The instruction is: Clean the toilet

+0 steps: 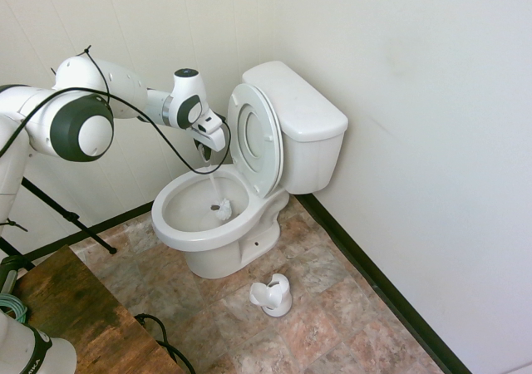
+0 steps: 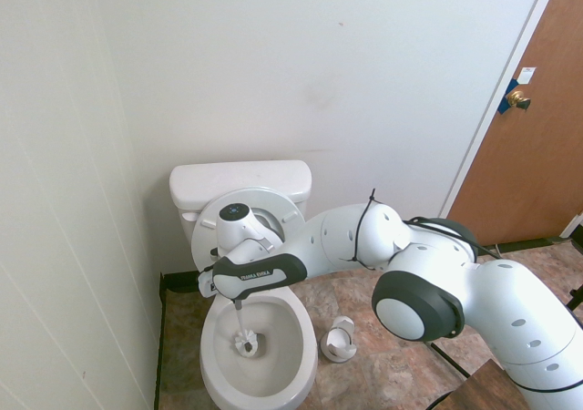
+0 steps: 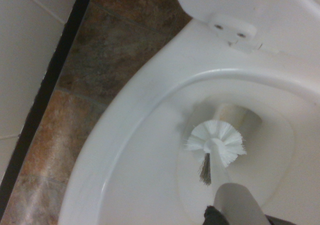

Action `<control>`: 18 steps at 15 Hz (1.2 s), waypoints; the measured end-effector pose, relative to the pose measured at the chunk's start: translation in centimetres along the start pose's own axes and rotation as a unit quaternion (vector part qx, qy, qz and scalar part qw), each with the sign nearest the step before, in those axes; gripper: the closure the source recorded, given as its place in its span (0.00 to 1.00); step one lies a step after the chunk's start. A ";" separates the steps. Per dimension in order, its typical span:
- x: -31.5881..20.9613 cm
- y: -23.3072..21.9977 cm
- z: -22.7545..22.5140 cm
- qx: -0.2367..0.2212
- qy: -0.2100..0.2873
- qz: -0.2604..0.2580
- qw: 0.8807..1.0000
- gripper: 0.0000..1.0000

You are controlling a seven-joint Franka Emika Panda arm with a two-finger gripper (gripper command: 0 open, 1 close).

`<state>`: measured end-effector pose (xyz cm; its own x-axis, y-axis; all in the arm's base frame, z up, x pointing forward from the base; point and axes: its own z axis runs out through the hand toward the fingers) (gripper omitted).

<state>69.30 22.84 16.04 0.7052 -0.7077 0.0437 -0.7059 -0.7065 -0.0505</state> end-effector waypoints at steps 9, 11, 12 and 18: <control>-2.3 9.0 -2.2 0.023 -0.026 0.006 0.999 1.00; -1.3 12.6 -2.7 0.027 -0.035 0.019 0.999 1.00; -0.3 14.5 -2.9 0.029 -0.040 0.027 0.998 1.00; 8.8 18.6 -5.3 0.044 -0.045 0.083 0.995 1.00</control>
<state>62.03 3.43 20.73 0.5846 -0.8090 -0.0613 -0.8079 -0.5734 -0.1364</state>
